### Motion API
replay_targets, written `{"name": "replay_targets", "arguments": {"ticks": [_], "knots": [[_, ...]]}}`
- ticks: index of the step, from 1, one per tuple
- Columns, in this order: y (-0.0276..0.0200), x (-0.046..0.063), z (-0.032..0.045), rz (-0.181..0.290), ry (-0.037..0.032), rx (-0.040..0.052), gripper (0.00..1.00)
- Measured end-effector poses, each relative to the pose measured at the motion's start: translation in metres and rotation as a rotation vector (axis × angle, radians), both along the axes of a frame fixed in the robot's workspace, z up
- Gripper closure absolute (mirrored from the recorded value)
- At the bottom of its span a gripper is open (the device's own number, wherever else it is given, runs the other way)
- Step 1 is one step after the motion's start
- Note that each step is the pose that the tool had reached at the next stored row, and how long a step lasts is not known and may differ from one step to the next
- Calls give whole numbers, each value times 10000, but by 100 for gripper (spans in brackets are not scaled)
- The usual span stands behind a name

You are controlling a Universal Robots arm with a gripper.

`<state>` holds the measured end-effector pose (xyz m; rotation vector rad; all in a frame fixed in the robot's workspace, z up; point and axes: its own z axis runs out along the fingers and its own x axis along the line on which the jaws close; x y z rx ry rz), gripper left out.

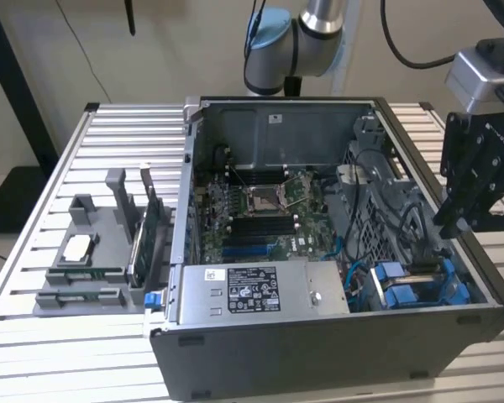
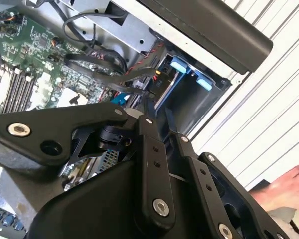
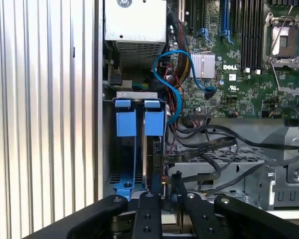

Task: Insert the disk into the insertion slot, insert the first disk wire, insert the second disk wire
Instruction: 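Insert the second disk wire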

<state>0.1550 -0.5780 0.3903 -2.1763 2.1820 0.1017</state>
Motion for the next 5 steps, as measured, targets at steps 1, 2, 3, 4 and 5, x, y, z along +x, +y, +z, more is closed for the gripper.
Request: {"name": "replay_targets", "arguments": {"ticks": [1,2,3,4,5], "knots": [[0,0,0,0,0,0,76],[0,0,1,0,0,-2,76],[0,0,1,0,0,-3,76],[0,0,1,0,0,-3,76],[0,0,1,0,0,-4,76]]}}
